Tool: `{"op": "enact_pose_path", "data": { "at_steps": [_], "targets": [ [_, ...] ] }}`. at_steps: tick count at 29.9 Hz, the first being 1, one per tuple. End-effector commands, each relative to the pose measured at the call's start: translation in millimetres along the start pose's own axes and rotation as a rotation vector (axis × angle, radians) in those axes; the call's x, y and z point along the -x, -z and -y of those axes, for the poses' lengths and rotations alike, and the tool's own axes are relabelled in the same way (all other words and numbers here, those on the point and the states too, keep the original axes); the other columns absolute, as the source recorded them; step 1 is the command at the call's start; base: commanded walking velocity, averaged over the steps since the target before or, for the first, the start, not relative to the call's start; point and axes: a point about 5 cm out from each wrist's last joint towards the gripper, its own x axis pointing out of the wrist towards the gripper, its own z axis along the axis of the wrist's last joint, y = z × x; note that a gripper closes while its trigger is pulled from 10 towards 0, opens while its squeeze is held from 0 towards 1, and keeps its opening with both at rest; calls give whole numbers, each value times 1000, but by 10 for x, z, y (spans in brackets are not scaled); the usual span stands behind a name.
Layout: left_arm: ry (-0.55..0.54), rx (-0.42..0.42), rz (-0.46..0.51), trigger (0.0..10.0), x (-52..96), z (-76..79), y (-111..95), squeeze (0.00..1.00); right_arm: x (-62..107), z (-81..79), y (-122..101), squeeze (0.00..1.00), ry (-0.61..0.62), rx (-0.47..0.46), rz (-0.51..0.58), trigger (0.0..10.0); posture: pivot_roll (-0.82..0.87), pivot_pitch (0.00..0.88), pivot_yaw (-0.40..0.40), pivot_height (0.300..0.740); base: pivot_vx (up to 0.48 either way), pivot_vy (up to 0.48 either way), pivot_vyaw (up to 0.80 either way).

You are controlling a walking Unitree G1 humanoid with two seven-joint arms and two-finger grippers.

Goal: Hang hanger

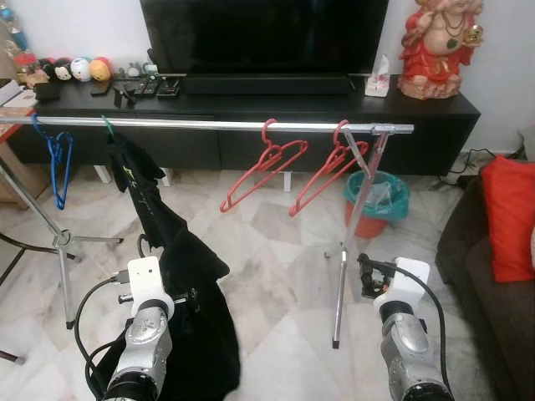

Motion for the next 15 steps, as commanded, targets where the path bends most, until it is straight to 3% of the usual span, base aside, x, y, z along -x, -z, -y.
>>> {"op": "enact_pose_path", "data": {
  "at_steps": [1, 7, 15],
  "targets": [
    [-16, -6, 62, 10000, -33, -43, -134, 0, -20, -37, -22, 0, -17, 5, 1, 10000, -143, 0, 39, 740, 0, -428, 0],
    [-17, -12, 59, 10000, -36, -46, -135, 0, -23, -64, -40, 0, -29, 5, 12, 10000, -144, 0, 40, 740, 0, -413, 504],
    [-25, -1, 55, 10000, -34, -51, -129, 0, -15, -78, -9, 0, -42, -15, -10, 10000, -144, 0, 39, 740, 0, 0, 0]
  ]
}}
